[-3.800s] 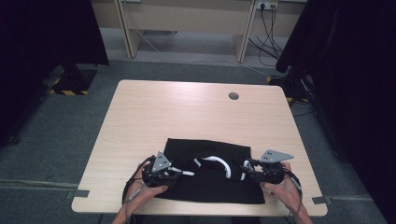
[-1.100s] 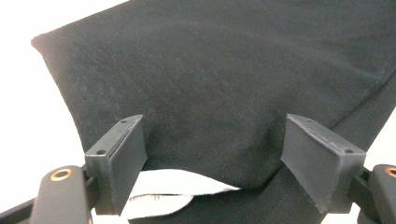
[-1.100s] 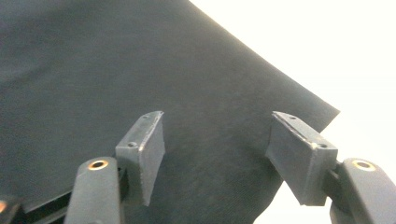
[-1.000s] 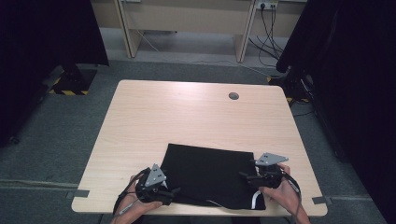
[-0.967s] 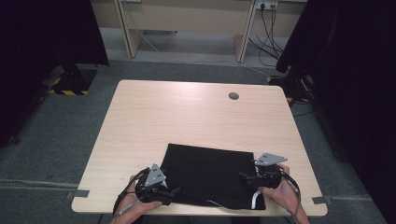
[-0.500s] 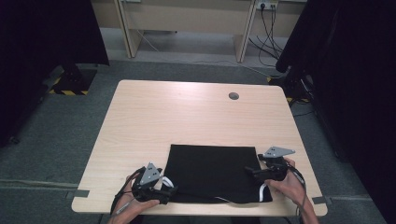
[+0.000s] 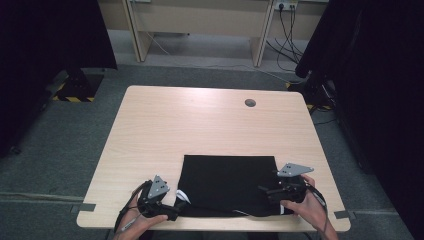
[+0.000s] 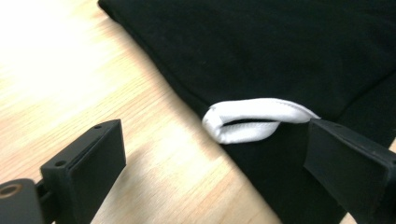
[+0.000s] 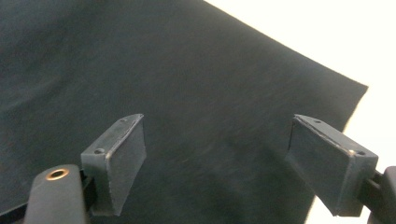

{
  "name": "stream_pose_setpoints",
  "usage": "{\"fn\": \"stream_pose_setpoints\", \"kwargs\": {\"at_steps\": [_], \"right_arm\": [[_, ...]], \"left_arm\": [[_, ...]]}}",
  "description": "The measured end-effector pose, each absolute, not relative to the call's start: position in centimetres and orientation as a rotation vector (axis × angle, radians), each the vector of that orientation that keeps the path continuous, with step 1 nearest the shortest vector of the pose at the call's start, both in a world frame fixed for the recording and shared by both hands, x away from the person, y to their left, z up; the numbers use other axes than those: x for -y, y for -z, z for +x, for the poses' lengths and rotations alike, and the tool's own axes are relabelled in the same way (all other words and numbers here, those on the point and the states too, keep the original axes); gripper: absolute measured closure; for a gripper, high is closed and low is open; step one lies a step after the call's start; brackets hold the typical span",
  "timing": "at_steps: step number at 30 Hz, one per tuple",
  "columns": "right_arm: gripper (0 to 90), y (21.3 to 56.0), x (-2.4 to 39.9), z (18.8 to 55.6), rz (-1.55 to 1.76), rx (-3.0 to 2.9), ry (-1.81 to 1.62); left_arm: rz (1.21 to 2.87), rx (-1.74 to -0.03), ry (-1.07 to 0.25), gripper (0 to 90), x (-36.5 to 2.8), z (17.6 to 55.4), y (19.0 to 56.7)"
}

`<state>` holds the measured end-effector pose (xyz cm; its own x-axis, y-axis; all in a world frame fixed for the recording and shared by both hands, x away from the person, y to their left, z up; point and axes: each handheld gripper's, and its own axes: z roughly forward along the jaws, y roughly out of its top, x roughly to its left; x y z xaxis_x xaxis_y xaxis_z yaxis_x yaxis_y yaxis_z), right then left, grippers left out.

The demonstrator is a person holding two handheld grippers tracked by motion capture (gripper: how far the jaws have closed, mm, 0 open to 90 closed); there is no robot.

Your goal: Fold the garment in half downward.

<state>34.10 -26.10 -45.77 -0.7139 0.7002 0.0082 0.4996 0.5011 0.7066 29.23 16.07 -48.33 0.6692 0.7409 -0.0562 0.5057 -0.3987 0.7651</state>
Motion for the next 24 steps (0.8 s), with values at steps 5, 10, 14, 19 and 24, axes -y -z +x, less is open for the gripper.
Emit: {"fn": "stream_pose_setpoints", "kwargs": {"at_steps": [5, 10, 14, 19, 24], "right_arm": [[19.8, 46.9, 26.2, 33.8, 1.027, -2.498, -1.000], [20.2, 47.4, 26.9, 33.9, 1.016, -2.486, -1.011], [20.2, 47.3, 27.9, 34.3, 1.029, -2.478, -0.997], [20.2, 47.4, 29.4, 34.8, 1.028, -2.475, -1.013], [20.3, 47.4, 30.6, 35.0, 1.026, -2.476, -1.019]], "left_arm": [[2.081, -0.970, -0.367, 2.7, -16.3, 29.2, 48.3], [2.062, -0.955, -0.345, 2.6, -16.5, 28.9, 48.0], [2.067, -0.953, -0.346, 2.4, -16.5, 28.9, 48.0], [2.087, -0.957, -0.342, 2.4, -16.4, 29.0, 48.3], [2.110, -0.967, -0.340, 2.4, -16.2, 29.1, 48.6]]}}
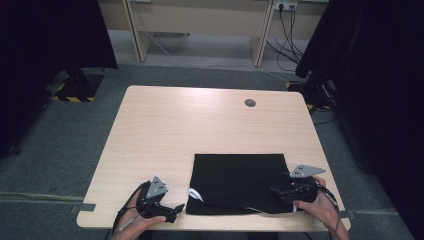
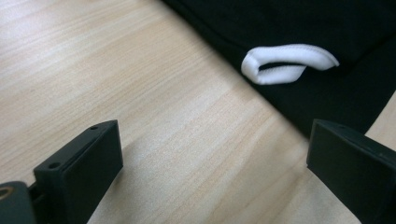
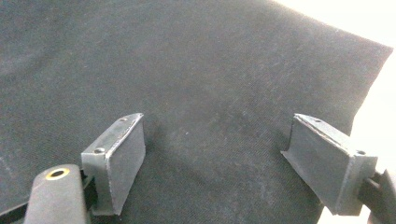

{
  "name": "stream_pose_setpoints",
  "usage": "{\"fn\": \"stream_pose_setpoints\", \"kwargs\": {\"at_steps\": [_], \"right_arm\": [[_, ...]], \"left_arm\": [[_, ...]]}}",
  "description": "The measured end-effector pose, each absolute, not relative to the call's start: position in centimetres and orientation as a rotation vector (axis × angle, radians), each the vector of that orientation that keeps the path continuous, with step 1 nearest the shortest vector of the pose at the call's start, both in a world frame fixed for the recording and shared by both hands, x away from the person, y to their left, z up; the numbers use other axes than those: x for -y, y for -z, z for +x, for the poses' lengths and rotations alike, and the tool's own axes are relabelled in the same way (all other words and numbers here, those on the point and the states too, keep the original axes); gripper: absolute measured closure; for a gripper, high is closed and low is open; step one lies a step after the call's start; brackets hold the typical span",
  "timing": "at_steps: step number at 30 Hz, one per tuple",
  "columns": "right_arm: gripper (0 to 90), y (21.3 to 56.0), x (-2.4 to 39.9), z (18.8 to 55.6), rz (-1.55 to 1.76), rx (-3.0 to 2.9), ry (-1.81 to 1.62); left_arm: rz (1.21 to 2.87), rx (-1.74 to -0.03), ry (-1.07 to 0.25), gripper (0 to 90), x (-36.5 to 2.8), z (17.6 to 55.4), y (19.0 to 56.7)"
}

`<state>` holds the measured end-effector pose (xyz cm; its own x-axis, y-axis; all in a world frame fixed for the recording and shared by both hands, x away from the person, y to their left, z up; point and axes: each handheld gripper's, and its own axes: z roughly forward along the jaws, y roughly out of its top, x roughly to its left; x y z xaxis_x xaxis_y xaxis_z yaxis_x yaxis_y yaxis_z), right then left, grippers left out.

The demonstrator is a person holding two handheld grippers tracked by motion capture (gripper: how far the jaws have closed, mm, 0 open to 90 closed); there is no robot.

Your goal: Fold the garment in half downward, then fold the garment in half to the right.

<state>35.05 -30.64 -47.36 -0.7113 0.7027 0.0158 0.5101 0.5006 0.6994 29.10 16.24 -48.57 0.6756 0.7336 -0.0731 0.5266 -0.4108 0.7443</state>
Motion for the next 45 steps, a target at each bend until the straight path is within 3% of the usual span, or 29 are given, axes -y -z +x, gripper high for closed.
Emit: {"fn": "stream_pose_setpoints", "kwargs": {"at_steps": [37, 45], "right_arm": [[20.5, 47.4, 32.7, 35.0, 1.048, -2.450, -1.037], [20.4, 47.5, 32.7, 35.0, 1.047, -2.447, -1.038]], "left_arm": [[2.148, -0.979, -0.400, 0.0, -15.4, 29.0, 48.7], [2.158, -0.873, -0.394, 2.1, -13.5, 28.1, 48.4]]}}
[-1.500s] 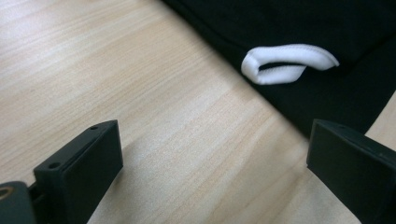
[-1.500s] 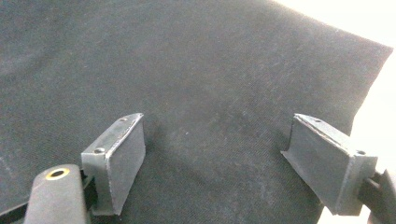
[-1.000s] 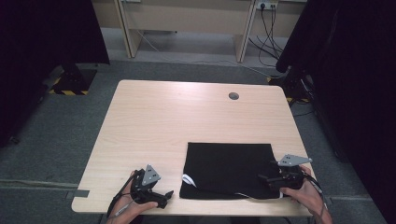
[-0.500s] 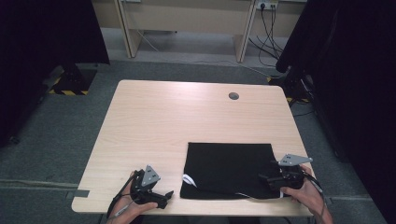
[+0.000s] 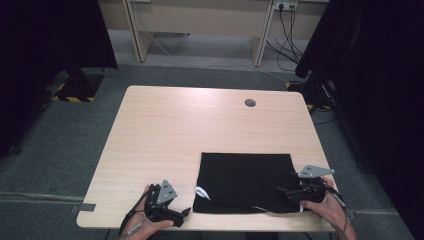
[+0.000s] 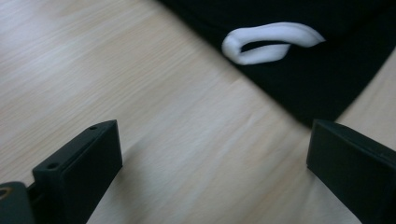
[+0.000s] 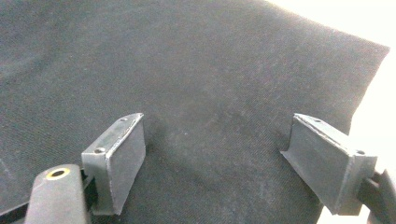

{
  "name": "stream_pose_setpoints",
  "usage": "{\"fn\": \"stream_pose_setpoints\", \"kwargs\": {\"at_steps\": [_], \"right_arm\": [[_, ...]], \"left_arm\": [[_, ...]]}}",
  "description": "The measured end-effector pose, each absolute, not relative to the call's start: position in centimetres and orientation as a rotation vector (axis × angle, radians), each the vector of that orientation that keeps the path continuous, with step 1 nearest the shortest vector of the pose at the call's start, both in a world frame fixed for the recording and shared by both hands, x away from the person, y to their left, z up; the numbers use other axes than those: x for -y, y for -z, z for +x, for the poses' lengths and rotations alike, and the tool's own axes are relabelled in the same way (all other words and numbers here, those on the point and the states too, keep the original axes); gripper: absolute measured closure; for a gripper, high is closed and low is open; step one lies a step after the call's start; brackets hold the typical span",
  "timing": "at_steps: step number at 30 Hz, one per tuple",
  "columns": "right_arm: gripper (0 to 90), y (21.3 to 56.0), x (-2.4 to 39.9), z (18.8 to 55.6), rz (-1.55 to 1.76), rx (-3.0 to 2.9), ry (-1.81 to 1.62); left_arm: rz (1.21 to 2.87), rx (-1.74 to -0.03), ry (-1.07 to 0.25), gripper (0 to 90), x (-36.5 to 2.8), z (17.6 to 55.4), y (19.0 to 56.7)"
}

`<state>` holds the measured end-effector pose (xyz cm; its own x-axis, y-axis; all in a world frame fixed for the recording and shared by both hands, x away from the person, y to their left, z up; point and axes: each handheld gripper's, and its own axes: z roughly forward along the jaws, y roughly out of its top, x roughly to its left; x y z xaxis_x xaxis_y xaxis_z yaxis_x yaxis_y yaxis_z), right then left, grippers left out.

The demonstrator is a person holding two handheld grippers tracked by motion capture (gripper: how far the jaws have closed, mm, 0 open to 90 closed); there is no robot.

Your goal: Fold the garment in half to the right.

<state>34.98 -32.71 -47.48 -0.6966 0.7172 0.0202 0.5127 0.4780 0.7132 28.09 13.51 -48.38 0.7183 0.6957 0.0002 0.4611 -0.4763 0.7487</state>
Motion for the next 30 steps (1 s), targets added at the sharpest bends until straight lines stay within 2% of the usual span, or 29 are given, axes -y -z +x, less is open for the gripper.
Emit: {"fn": "stream_pose_setpoints", "kwargs": {"at_steps": [10, 15, 30], "right_arm": [[20.2, 47.4, 32.6, 35.0, 1.053, -2.450, -1.028], [20.2, 47.4, 32.6, 35.0, 1.052, -2.450, -1.029], [20.2, 47.4, 32.6, 35.0, 1.050, -2.454, -1.028]], "left_arm": [[2.147, -0.799, -0.350, 2.1, -10.5, 28.2, 48.2], [2.169, -0.826, -0.323, 2.8, -9.5, 28.8, 48.4], [2.198, -0.810, -0.346, 2.0, -7.4, 31.1, 48.4]]}}
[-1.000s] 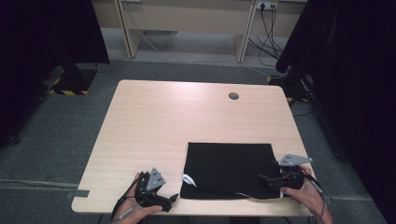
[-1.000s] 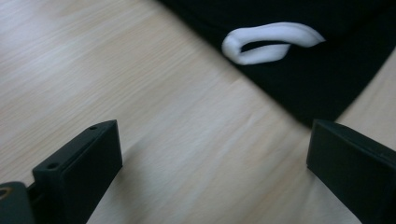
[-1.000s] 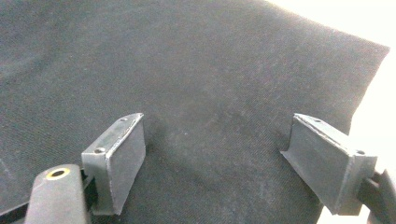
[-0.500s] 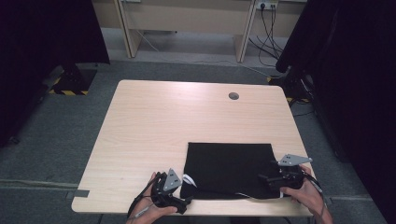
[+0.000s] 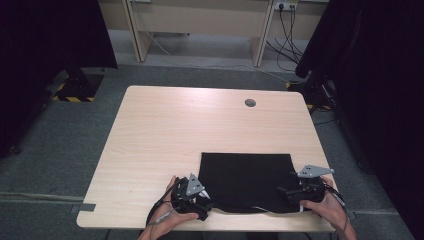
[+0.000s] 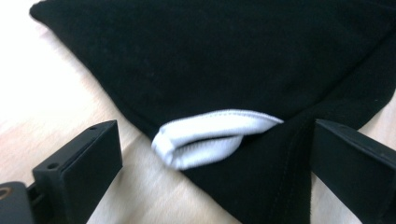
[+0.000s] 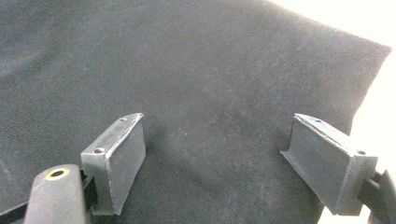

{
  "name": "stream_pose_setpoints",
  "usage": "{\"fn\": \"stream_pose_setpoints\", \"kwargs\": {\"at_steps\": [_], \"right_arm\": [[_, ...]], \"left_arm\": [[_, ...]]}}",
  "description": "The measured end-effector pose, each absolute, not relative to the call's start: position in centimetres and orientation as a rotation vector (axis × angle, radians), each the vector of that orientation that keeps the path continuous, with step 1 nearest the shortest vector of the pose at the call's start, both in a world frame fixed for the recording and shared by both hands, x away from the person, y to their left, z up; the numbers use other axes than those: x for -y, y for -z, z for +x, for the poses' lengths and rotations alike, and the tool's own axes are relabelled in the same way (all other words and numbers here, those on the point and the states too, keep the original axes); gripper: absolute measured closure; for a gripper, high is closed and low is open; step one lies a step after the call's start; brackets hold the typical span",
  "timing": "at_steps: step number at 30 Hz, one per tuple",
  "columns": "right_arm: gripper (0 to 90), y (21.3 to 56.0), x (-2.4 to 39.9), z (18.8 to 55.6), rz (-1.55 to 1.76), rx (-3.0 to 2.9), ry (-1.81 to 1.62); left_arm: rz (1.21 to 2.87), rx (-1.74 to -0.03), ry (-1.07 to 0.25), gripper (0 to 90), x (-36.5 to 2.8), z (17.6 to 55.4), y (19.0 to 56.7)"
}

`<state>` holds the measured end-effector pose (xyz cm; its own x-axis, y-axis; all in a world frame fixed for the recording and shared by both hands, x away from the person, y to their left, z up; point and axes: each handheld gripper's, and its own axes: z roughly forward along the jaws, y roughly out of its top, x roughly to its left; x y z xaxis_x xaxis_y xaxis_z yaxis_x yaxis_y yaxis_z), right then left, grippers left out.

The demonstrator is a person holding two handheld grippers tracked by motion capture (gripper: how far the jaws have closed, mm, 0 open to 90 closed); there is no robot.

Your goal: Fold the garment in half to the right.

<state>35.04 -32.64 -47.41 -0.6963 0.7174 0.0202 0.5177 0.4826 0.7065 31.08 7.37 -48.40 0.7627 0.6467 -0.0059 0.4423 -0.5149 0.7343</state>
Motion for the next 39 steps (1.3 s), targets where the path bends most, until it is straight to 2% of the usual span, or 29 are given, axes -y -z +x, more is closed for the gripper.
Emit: {"fn": "stream_pose_setpoints", "kwargs": {"at_steps": [3, 9, 12, 17, 39], "right_arm": [[20.2, 47.4, 32.7, 35.1, 1.049, -2.455, -1.031], [20.2, 47.4, 32.7, 35.1, 1.049, -2.455, -1.029], [20.2, 47.4, 32.7, 35.1, 1.049, -2.452, -1.032], [20.3, 47.4, 32.7, 35.0, 1.052, -2.453, -1.028], [21.0, 46.8, 34.0, 34.0, 1.099, -2.475, -0.952]], "left_arm": [[2.178, -0.781, -0.330, 13.3, -7.3, 31.2, 48.3], [2.146, -0.748, -0.330, 51.8, -7.4, 31.1, 48.2], [2.144, -0.736, -0.325, 62.3, -7.3, 31.1, 48.2], [2.141, -0.738, -0.316, 66.5, -7.2, 31.1, 48.2], [2.143, -0.718, -0.296, 66.7, -6.1, 30.6, 48.2]]}}
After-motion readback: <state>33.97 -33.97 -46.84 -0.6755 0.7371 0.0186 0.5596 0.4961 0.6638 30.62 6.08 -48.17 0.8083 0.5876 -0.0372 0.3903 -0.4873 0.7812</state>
